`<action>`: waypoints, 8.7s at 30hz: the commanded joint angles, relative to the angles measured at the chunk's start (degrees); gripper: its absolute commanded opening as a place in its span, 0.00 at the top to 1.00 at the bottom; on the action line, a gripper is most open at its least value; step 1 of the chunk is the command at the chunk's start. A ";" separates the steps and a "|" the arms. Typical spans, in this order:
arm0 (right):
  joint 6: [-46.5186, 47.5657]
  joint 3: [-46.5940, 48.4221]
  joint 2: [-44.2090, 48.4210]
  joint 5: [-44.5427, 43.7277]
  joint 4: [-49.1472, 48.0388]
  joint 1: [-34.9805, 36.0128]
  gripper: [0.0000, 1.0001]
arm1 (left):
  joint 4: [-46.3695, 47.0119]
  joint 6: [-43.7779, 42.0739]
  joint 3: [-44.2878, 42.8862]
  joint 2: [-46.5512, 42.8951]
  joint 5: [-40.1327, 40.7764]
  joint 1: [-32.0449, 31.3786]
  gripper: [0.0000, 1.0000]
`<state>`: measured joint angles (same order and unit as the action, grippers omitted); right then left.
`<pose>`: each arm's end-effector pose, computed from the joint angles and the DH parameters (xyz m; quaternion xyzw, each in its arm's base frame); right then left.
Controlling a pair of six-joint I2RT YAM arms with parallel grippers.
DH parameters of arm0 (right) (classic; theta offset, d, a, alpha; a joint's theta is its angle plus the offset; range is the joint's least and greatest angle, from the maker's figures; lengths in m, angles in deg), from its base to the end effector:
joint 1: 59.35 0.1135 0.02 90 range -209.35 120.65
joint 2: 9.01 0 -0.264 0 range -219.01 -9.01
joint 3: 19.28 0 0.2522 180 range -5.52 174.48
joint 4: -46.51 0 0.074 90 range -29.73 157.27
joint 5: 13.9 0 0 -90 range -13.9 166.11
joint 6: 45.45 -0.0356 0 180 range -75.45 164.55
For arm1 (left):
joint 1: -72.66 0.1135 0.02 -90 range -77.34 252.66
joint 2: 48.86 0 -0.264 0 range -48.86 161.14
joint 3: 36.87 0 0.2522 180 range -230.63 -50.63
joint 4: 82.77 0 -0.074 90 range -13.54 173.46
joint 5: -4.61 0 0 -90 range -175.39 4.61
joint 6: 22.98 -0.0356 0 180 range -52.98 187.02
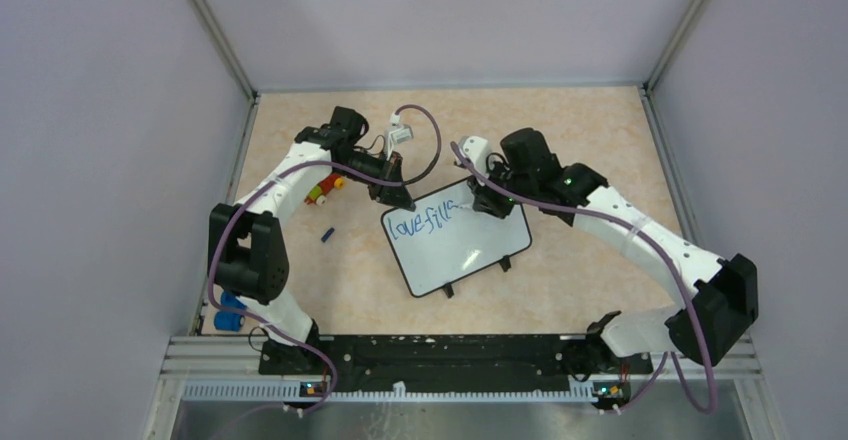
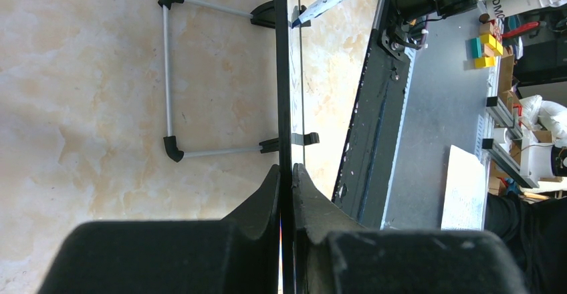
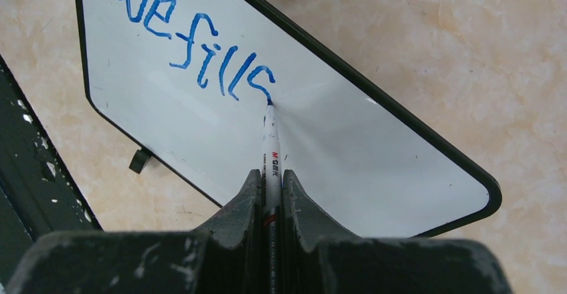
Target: Write a sentence on the whiteboard
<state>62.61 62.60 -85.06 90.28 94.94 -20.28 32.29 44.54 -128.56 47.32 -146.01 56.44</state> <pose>0.2174 0.1877 0.3219 -0.4781 0.7743 0.1838 0.3716 0.3101 -0.1225 0.2706 0.3665 0.7716 -0.4874 0.1810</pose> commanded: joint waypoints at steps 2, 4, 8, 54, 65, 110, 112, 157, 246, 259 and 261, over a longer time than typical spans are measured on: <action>1.36 -1.67 1.63 -2.31 -0.43 -0.92 1.00 | -0.62 -1.32 -1.55 0.06 -1.79 -1.00 1.00; 1.36 -2.33 1.69 -1.93 -0.54 -0.92 1.00 | -0.57 -1.29 -1.56 0.07 -1.86 -1.00 1.00; 1.20 -2.96 1.26 -0.88 -0.70 -0.92 1.00 | -0.57 -1.33 -1.65 0.25 -1.95 -1.00 1.00; -0.75 0.78 2.77 9.08 0.21 -7.69 1.00 | -1.76 -2.83 -2.01 0.05 -2.04 -1.00 1.00; -0.51 1.46 0.45 8.95 -1.10 -7.69 1.00 | -1.82 -3.01 -2.22 0.42 -2.27 -1.00 1.00; -0.61 2.04 1.18 3.84 -0.65 -8.66 1.00 | -2.38 -3.62 -2.42 0.86 -2.83 -1.00 1.00; -0.75 2.48 1.21 3.70 -0.80 -8.73 1.00 | -2.42 -3.70 -2.25 0.71 -2.84 -1.00 1.00; -0.74 -3.79 1.35 7.20 -0.08 -5.44 1.00 | -2.27 -3.62 -2.29 0.68 -2.58 -1.00 1.00; 1.45 1.09 2.26 5.16 1.54 -12.70 1.00 | -2.38 -3.71 -2.18 0.79 -2.38 -0.98 1.00; 0.59 2.32 0.43 7.54 1.48 -11.49 1.00 | -2.51 -3.89 -2.36 1.00 -2.38 -0.98 1.00; 0.57 2.17 0.30 7.45 1.55 -10.86 1.00 | -2.44 -3.89 -2.32 1.01 -2.34 -1.00 1.00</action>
<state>63.79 62.86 -83.77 97.23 98.83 -32.02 30.67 42.99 -129.72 48.08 -146.03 56.17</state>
